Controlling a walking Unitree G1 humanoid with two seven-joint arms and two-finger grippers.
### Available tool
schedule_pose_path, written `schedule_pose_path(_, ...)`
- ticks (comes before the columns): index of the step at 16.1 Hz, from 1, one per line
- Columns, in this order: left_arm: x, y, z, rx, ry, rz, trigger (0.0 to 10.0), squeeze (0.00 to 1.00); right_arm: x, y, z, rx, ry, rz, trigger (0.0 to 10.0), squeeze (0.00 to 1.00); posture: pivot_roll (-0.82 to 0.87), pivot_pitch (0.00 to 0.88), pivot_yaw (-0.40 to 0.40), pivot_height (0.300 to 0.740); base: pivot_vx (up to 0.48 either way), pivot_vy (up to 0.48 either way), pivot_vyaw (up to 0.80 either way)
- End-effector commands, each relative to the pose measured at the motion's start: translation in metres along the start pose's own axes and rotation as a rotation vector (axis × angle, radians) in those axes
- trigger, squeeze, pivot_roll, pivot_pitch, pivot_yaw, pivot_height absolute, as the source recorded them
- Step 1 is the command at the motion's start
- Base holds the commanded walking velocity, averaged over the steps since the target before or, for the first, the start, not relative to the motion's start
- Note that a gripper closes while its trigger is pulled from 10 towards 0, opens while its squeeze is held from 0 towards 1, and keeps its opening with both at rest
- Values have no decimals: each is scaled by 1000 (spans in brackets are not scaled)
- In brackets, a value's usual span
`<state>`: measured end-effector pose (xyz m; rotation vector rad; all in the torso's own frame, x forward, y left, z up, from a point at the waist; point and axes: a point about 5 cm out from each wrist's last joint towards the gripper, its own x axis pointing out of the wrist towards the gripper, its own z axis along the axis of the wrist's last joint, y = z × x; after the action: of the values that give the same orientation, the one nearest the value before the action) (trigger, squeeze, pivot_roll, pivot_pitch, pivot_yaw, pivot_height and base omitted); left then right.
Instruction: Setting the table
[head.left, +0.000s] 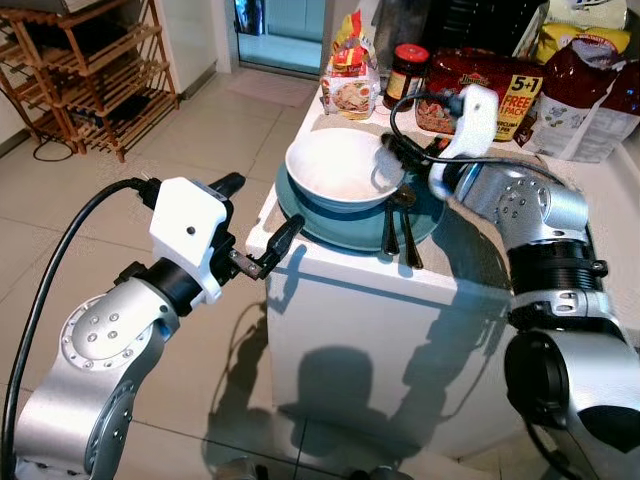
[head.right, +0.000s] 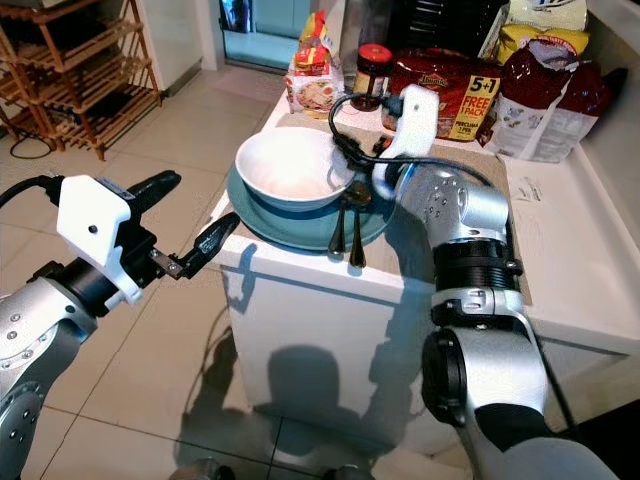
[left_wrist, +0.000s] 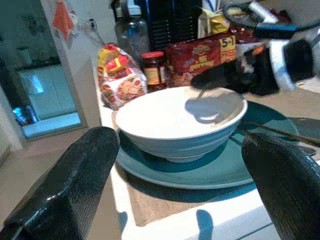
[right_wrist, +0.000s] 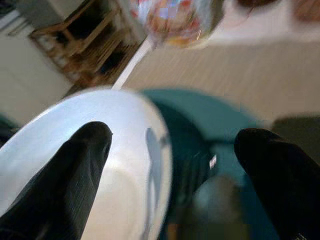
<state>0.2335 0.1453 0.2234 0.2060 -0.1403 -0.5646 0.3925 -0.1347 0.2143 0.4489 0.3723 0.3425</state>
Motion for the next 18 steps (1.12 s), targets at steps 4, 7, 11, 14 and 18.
schedule_pose_path(4,1,-9,3,4,-4,-46,10000,0,0,-4,-4,186,71,44,1490,0,64,18,-72,740,0,0,0)
schedule_pose_path(7,2,-10,4,5,-7,-50,10000,0,0,-5,-3,197,81,42,0,0,63,12,-72,740,0,0,0)
schedule_pose_path(11,3,-12,4,10,-3,-57,10000,0,0,-5,-7,197,124,46,0,0,63,10,-75,740,0,0,0)
schedule_pose_path(14,4,-14,4,10,-1,-67,10000,0,0,-6,-6,190,124,33,0,0,62,8,-73,740,0,0,0)
schedule_pose_path(18,5,-14,3,19,0,-62,10000,0,-1,-9,-5,189,116,21,0,0,63,7,-74,740,0,0,0)
